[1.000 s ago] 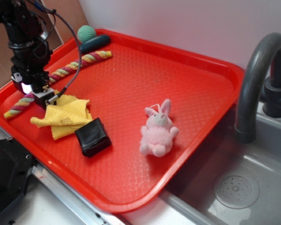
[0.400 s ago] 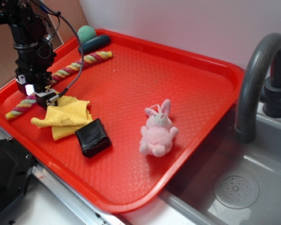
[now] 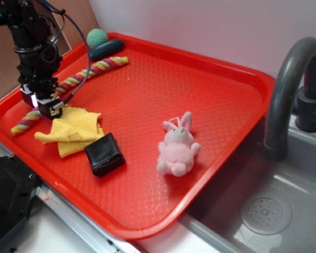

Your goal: Grab the multicolored rope.

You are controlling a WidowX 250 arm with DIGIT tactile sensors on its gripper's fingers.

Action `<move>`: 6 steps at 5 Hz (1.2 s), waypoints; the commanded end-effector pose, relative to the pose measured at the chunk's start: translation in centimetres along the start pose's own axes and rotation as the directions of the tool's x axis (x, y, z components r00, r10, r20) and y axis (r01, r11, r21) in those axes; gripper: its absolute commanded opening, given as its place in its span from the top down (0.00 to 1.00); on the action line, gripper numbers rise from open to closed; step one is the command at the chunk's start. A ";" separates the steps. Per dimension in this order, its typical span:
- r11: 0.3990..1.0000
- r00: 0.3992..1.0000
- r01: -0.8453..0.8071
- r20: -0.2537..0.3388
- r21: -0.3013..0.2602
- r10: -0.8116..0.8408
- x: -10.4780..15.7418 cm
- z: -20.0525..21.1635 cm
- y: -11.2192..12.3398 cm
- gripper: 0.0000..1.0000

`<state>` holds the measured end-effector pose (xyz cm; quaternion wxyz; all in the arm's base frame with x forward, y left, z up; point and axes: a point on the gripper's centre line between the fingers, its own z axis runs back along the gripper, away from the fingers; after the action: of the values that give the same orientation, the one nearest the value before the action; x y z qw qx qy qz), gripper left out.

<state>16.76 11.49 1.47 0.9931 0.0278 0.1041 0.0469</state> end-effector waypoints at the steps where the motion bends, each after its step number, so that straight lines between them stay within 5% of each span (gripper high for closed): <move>1: 0.995 0.995 -0.028 0.095 0.094 0.019 -0.1 1.6 -0.8 1.00; 2: 0.996 0.964 -0.067 0.263 0.062 0.048 1.1 7.1 -2.7 1.00; 3: 0.999 0.940 -0.052 0.339 0.016 0.043 1.1 12.8 -6.0 1.00; 4: 0.999 0.936 0.013 0.351 -0.048 0.005 -0.3 17.6 -8.6 1.00; 6: 0.988 0.888 0.106 0.458 -0.111 -0.044 -1.6 20.8 -9.9 1.00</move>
<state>21.01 0.22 19.86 0.9936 -0.0330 -0.1078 0.0113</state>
